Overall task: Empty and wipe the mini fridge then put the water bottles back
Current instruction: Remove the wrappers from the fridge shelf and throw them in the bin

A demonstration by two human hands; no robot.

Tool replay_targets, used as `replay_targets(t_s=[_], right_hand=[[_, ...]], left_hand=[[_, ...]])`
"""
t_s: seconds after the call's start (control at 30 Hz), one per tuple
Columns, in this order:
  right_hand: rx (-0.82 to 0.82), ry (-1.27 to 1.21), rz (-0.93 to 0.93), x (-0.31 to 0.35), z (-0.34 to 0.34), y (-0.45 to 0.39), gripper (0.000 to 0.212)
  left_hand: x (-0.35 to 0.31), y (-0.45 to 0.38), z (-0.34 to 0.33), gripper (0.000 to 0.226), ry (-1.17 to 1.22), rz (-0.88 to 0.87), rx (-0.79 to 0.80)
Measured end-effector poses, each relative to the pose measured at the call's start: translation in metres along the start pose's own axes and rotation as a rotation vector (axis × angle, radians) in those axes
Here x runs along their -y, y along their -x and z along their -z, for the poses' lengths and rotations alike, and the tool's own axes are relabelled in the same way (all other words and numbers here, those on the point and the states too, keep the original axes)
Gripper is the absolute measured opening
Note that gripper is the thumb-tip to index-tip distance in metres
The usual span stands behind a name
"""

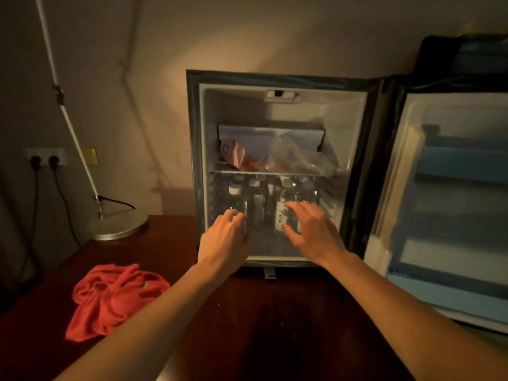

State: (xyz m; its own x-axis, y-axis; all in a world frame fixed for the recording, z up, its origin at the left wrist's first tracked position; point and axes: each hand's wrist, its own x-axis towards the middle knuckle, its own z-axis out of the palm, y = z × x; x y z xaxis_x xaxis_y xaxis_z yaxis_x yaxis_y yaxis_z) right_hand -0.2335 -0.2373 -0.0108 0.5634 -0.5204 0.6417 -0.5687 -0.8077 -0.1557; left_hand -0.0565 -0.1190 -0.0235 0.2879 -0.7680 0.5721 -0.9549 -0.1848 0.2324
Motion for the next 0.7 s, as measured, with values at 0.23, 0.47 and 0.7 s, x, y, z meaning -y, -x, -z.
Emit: replay_targets(t_s=[0.23, 0.47, 0.7], right_hand=[[-0.133, 0.074, -0.071, -0.014, 0.016, -0.077, 0.058], [0.147, 0.139, -0.229, -0.02, 0.015, -0.126, 0.073], [0.335, 0.053, -0.325, -0.023, -0.013, -0.166, 0.068]], left_hand=[[-0.002, -0.069, 0.012, 0.06, -0.06, -0.031, -0.004], [0.007, -0.13, 0.009, 0.082, -0.148, 0.02, 0.055], [0.022, -0.157, -0.008, 0.07, -0.065, 0.002, 0.017]])
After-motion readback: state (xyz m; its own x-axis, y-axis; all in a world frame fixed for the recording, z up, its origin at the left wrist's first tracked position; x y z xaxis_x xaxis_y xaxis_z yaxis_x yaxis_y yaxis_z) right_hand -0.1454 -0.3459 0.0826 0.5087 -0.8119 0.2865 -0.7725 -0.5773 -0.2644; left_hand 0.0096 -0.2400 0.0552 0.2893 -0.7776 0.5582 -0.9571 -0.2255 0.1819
